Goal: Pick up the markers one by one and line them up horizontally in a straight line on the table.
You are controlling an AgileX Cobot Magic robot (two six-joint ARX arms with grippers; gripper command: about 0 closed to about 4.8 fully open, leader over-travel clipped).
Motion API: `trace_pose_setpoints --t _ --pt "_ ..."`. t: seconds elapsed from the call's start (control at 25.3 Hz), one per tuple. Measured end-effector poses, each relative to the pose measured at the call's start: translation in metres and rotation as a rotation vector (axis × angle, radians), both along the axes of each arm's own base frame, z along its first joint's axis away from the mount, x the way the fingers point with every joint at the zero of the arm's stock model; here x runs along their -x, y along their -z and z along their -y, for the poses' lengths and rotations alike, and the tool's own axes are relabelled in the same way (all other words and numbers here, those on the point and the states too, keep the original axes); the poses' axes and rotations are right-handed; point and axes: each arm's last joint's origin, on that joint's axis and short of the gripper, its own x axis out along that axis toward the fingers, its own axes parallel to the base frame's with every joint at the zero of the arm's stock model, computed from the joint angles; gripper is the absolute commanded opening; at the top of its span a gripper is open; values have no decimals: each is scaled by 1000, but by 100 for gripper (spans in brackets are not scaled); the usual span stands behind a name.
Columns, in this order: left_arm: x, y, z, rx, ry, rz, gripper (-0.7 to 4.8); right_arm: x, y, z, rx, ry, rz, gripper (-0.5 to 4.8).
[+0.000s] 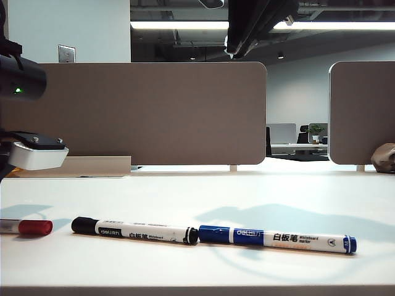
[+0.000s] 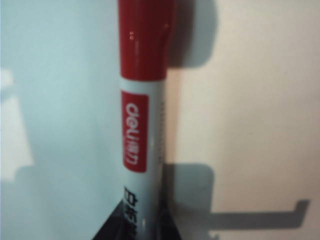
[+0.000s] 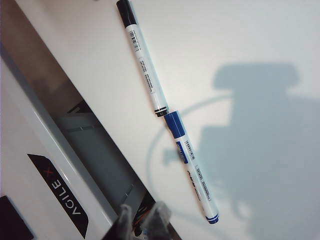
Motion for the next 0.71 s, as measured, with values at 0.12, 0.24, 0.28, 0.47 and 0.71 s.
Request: trace_pose_setpoints --t 0.12,0.24,0.28,0.47,0.71 --pt "0 0 0 1 -11 4 26 0 0 0 0 0 0 53" --pt "-1 0 0 4 -11 12 25 0 0 0 0 0 0 53" --pt "-2 0 0 9 -11 15 25 0 0 0 0 0 -1 53" --pt "-6 0 6 59 4 68 25 0 0 0 0 4 -2 53" --pt "-12 -1 13 98 26 133 24 0 0 0 1 11 -7 53"
